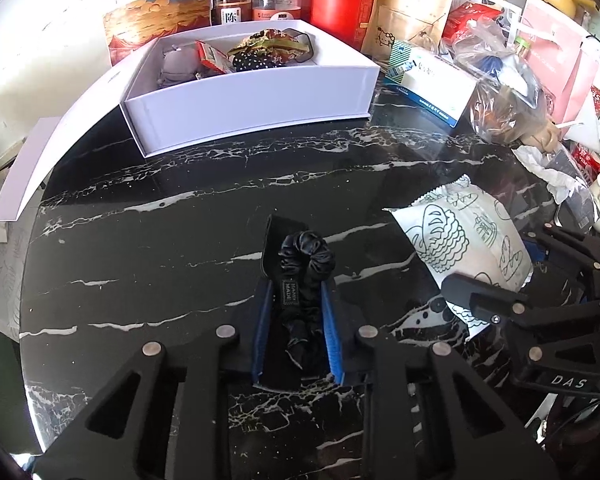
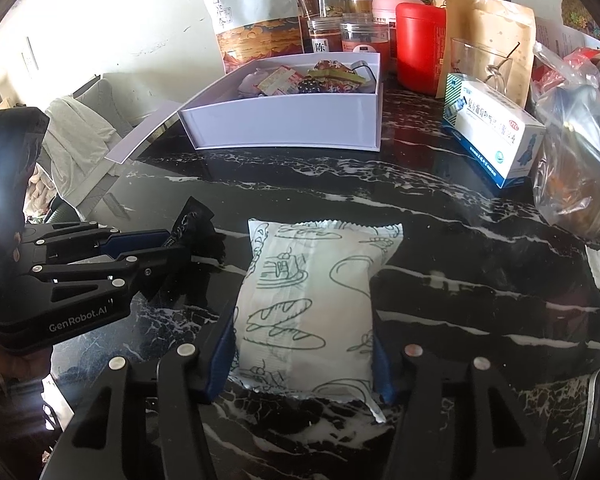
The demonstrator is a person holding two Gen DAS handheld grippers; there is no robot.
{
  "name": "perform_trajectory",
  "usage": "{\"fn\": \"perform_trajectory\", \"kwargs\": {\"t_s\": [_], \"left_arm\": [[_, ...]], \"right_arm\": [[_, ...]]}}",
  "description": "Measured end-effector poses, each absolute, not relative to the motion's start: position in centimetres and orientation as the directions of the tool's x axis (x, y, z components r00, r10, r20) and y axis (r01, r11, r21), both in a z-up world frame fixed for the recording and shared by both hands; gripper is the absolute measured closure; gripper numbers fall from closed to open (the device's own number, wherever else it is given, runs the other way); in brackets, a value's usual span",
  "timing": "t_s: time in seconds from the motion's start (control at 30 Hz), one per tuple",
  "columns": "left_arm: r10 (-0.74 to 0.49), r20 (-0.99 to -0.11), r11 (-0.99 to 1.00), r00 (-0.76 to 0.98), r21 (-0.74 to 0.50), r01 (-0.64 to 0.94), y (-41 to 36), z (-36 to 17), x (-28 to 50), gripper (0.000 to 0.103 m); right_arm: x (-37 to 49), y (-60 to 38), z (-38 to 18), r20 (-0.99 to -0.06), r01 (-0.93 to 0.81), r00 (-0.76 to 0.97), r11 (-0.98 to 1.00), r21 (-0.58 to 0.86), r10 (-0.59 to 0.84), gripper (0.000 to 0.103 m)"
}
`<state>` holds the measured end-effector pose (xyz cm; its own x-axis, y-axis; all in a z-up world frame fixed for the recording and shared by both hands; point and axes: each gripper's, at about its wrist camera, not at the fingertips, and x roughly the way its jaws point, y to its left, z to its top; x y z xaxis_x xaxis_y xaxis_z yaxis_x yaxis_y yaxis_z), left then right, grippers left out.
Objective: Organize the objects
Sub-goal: 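Lift the black scrunchie and white packet off the table with both tools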
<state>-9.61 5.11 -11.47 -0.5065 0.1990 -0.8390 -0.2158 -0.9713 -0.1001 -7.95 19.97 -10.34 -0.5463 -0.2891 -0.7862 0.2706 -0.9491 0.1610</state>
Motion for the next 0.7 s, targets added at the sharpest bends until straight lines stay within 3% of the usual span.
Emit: {"fn": "perform_trajectory", "kwargs": {"t_s": [0.7], "left_arm": [[0.196,-0.793,-0.976,-0.577,-0.104,-0.189,3.0,-6.7,-9.4,0.080]], "right_arm": [[-8.8,18.8,-6.6,-0.747,0.321,-0.590,-0.938,0.134,-0.308,0.046]]}}
